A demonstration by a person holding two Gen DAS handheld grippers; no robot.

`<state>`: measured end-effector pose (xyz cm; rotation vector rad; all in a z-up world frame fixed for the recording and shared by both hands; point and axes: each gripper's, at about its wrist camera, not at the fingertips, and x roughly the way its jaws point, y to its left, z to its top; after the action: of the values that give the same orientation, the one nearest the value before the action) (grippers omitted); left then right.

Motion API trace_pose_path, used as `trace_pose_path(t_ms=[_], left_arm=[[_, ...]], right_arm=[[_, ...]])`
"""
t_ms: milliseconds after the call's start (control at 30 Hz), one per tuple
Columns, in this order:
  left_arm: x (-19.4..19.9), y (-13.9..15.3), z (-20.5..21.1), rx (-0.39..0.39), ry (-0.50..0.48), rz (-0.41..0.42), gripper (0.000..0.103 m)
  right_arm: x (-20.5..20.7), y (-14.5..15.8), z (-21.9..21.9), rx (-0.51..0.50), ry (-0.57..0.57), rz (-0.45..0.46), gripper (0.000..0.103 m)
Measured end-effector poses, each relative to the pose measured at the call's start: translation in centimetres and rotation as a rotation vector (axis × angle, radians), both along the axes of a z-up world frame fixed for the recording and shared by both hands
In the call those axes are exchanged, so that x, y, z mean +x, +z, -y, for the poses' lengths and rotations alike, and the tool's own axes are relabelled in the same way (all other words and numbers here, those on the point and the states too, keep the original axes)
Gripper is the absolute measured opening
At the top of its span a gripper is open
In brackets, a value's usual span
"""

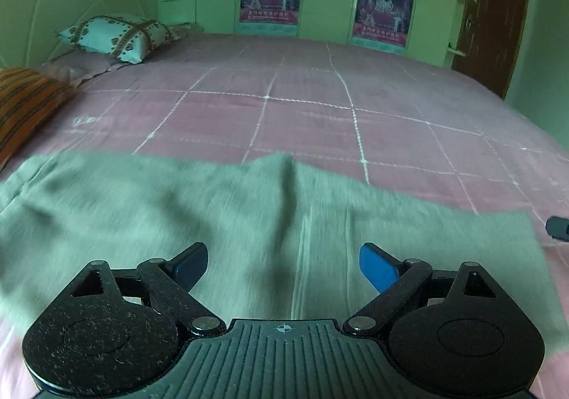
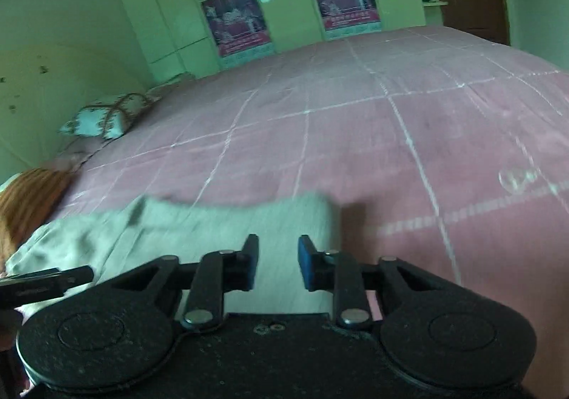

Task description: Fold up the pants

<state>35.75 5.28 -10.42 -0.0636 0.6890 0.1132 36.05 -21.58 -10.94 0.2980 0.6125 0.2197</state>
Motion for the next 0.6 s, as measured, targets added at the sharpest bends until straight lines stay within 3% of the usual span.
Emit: trace_pose_path(t_ms=[67, 100, 167, 233, 333, 467, 600], left_arm=[[2.4, -1.8, 0.5, 0.025, 0.002, -0.059, 0.092], [3.7, -3.3, 0.4, 0.014, -0.004, -0.117, 0.097], [3.6, -4.4, 0.2, 0.003, -0.021, -0.1, 0.103], [2.9, -4.0, -0.1, -0.002, -0.031, -0.077, 0.103], [-1.0, -2.5, -1.4, -0.02, -0.043, 0.004, 0.103], [-7.3, -1.5, -5.3, 0.023, 0.006, 0.055, 0.103], [-12.4, -0.2, -13.7, -0.046, 0.164, 0.133, 0.103]], right_arm=[[2.5, -0.5, -0.2, -0.02, 0.003, -0.02, 0.01], [3.5, -1.5, -0.2, -0.024, 0.012, -0.053, 0.008], [5.7, -3.9, -0.2, -0.05, 0.01, -0.168, 0.0], [5.3, -3.8, 0.2, -0.01, 0.013, -0.162, 0.002], [2.2, -2.2, 1.2, 0.064, 0.008, -0.055, 0.018], [-1.8, -2.1, 1.0, 0.103, 0.059, -0.036, 0.018], [-5.0, -2.2, 0.3, 0.115, 0.063, -0.028, 0.02]])
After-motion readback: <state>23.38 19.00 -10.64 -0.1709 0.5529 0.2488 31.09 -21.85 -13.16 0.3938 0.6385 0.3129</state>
